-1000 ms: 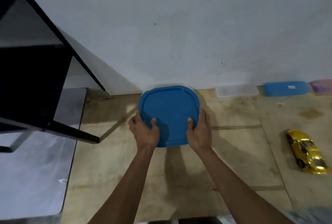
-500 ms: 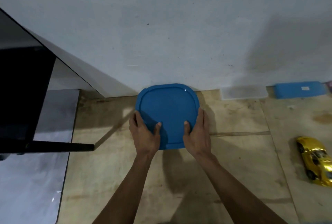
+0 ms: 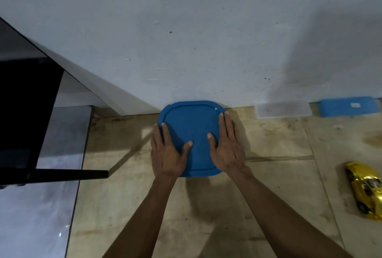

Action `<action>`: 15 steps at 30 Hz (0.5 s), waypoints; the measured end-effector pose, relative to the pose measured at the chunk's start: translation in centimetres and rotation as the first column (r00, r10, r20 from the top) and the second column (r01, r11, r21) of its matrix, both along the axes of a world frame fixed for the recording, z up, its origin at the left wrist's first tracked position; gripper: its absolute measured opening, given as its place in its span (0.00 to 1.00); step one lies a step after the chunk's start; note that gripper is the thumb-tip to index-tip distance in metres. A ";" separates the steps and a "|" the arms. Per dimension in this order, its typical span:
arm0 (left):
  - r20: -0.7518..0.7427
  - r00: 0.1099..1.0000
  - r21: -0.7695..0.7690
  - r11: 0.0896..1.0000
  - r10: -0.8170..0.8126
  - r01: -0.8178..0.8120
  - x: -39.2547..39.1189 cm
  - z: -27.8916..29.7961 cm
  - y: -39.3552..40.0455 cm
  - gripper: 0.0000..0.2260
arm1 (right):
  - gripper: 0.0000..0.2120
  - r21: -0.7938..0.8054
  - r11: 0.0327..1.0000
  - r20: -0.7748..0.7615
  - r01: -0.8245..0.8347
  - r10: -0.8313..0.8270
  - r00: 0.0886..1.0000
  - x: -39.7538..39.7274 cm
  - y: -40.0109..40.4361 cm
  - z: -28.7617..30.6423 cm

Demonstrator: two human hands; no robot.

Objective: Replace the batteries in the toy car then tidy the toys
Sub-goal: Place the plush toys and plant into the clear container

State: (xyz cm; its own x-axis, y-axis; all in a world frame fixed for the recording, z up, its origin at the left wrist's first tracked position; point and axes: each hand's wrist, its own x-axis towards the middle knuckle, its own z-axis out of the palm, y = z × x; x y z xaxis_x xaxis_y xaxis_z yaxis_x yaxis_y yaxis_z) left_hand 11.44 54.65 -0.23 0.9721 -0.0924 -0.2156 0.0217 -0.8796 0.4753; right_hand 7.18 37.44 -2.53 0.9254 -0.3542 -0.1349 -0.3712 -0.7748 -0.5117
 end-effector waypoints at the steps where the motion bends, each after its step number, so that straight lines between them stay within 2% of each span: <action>1: 0.001 1.000 0.033 0.999 -0.018 0.018 0.6 0.0 0.0 0.46 | 0.36 0.018 1.000 0.001 0.001 -0.001 1.000 0.2 -0.1 0.0; 5: -0.015 0.996 0.111 0.990 -0.084 0.085 2.1 -0.6 0.2 0.48 | 0.39 0.018 1.000 -0.021 0.000 0.001 1.000 0.7 -0.3 -0.4; 15: -0.050 0.994 0.140 0.985 -0.097 0.103 2.1 -0.7 0.3 0.49 | 0.39 0.005 1.000 -0.094 -0.026 0.026 0.995 1.0 -0.3 0.2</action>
